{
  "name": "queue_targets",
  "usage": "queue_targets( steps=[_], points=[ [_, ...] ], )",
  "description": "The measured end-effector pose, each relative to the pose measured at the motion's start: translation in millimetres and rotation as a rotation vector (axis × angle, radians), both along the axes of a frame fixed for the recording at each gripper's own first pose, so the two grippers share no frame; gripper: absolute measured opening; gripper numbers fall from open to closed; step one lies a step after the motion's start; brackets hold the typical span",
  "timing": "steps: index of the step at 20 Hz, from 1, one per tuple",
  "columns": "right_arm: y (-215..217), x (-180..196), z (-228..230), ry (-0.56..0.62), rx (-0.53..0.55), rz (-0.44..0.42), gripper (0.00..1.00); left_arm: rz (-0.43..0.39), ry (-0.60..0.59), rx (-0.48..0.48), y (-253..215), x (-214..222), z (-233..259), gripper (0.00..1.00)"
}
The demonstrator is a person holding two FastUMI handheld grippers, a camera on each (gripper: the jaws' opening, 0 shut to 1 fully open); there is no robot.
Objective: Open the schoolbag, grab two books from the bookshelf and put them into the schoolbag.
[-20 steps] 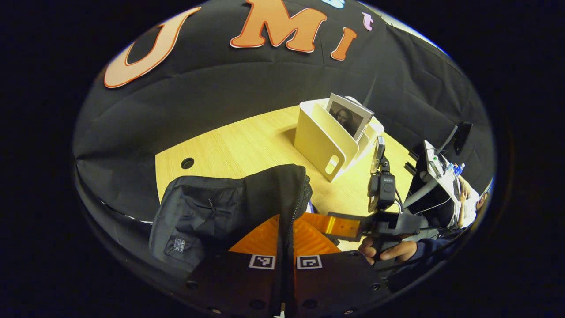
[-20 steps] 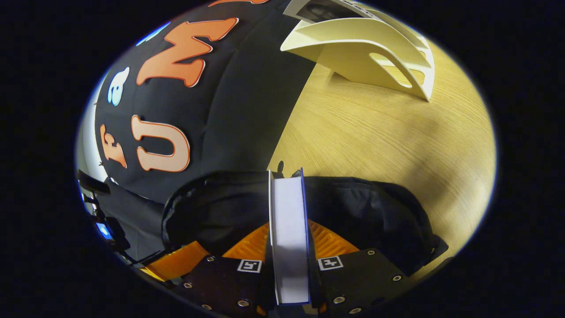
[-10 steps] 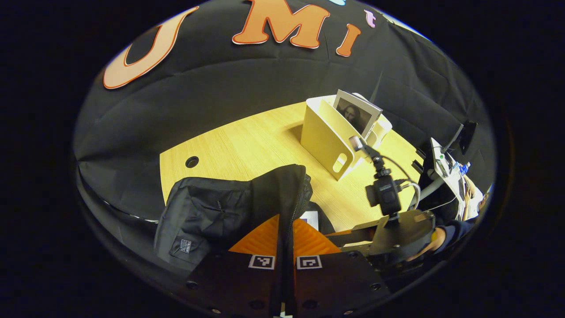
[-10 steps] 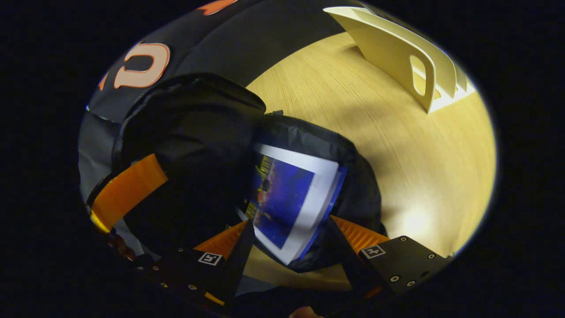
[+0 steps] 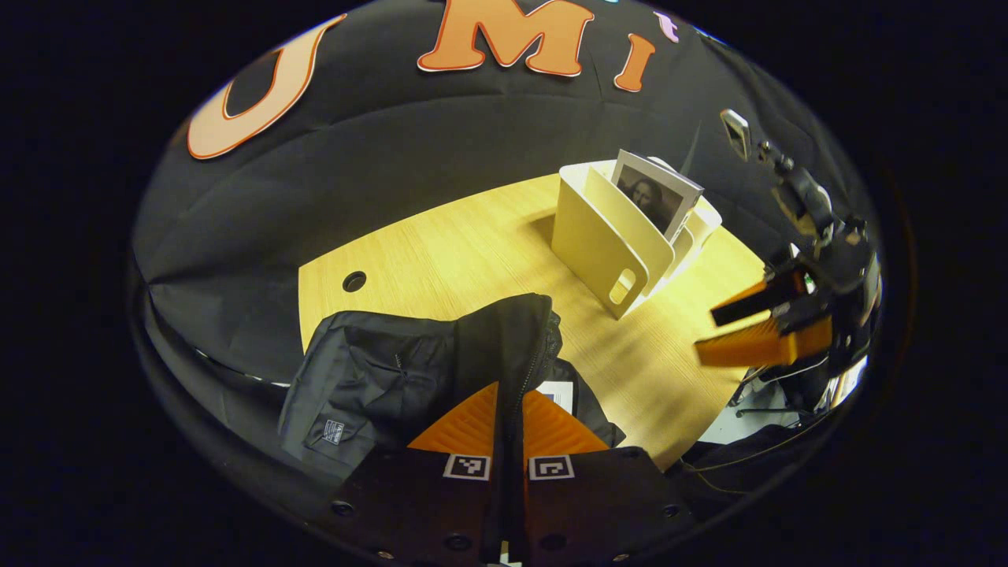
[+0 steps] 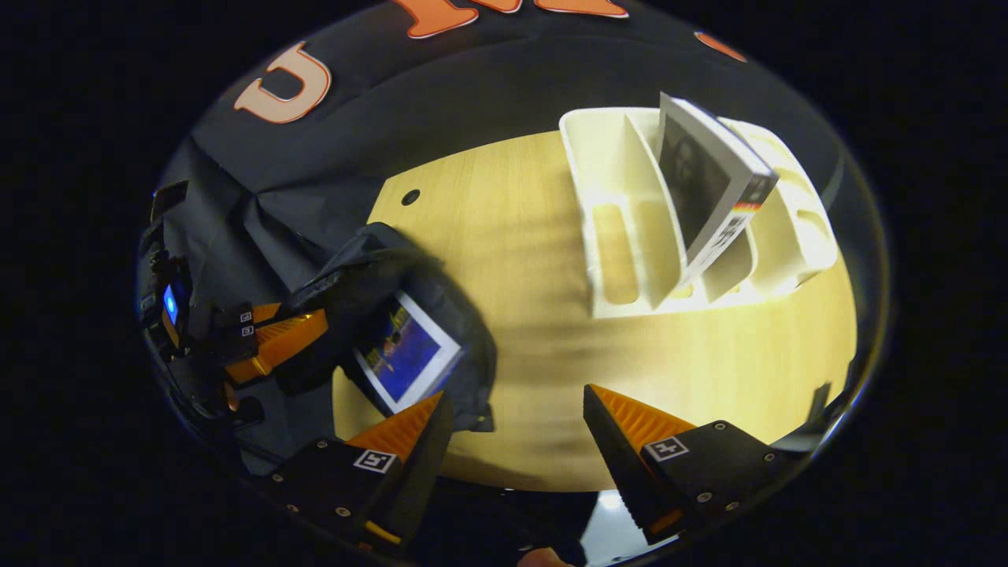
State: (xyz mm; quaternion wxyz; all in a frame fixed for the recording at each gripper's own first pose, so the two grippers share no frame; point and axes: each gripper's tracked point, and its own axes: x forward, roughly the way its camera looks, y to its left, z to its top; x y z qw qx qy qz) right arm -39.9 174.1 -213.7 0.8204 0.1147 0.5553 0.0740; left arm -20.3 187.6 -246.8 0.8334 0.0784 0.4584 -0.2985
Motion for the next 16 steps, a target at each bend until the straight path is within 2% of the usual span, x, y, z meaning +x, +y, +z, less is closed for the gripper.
queue_targets(
  steps=[5,10,16],
  points=[
    [-80.4,39.1,40.2,-0.002,-0.094,0.045,0.98,0.094,0.017,0.009,-4.4,-0.1,-6.5,0.04],
    [-140.7,87.2,51.9,0.007,-0.193,0.093,0.98,0.170,0.022,0.029,-5.0,-2.2,-11.0,0.04],
    [-159.7,151.0,28.6,0.035,-0.221,0.154,0.98,0.274,0.011,0.072,-2.4,-8.1,-4.3,0.04]
  ],
)
